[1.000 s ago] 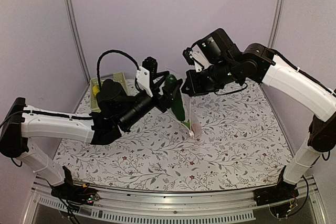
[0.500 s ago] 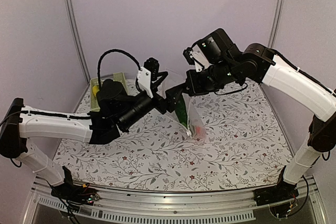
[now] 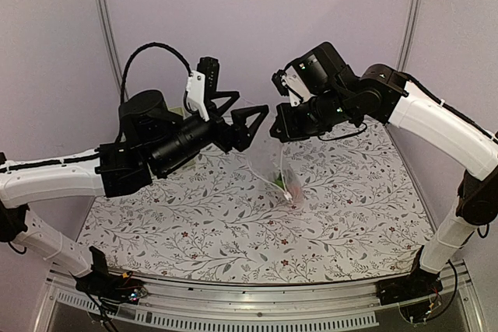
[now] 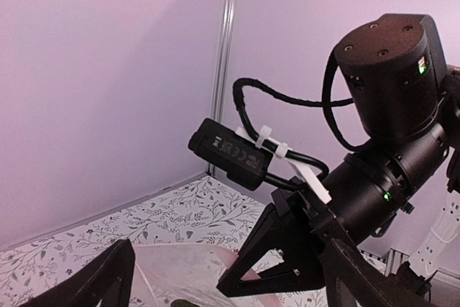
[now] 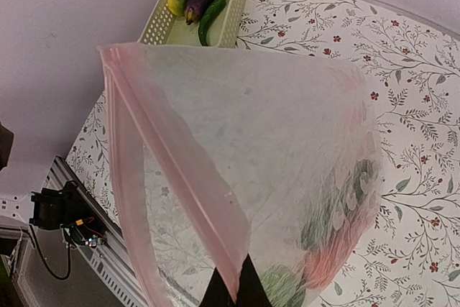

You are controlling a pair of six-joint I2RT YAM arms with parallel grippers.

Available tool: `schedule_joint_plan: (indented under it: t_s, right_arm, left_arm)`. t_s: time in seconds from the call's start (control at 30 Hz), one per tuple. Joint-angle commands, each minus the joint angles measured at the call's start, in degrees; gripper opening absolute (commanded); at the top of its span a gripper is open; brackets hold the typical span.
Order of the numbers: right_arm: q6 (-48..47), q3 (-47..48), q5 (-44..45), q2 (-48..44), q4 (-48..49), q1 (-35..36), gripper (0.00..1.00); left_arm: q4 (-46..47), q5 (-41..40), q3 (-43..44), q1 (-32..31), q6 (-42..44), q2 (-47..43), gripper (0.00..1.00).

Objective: Place the food in the zip-top bag and seal the zipper
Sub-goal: Pick up the fake vegetable from the bin.

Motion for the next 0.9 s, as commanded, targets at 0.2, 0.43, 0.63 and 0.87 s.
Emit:
schedule_joint_plan:
  t_s: [0.2, 0.43, 0.63, 0.87]
  right_arm:
    - [-0.65, 1.02, 1.00, -2.00, -0.46, 0.01, 0.00]
    - [-1.60, 0.17, 1.47, -2.49, -0.48, 0.02, 0.00]
    - [-1.69, -0.02, 0.72, -2.16, -0.32, 0.05, 0.00]
    - [-1.51, -0.55, 0.43, -2.22, -0.09, 0.00, 0.00]
  left_arm:
    - [-28.36, -0.50, 8.81, 4.02, -10.69, -7.68, 0.95]
    - [-50.62, 0.18, 14.92, 15.85, -16.64, -10.75, 0.98]
    - [-56.49, 6.06, 14.32, 32.86, -20.95, -7.15, 0.98]
    - [-50.61, 9.09, 12.67, 43.51, -22.92, 4.77, 0.85]
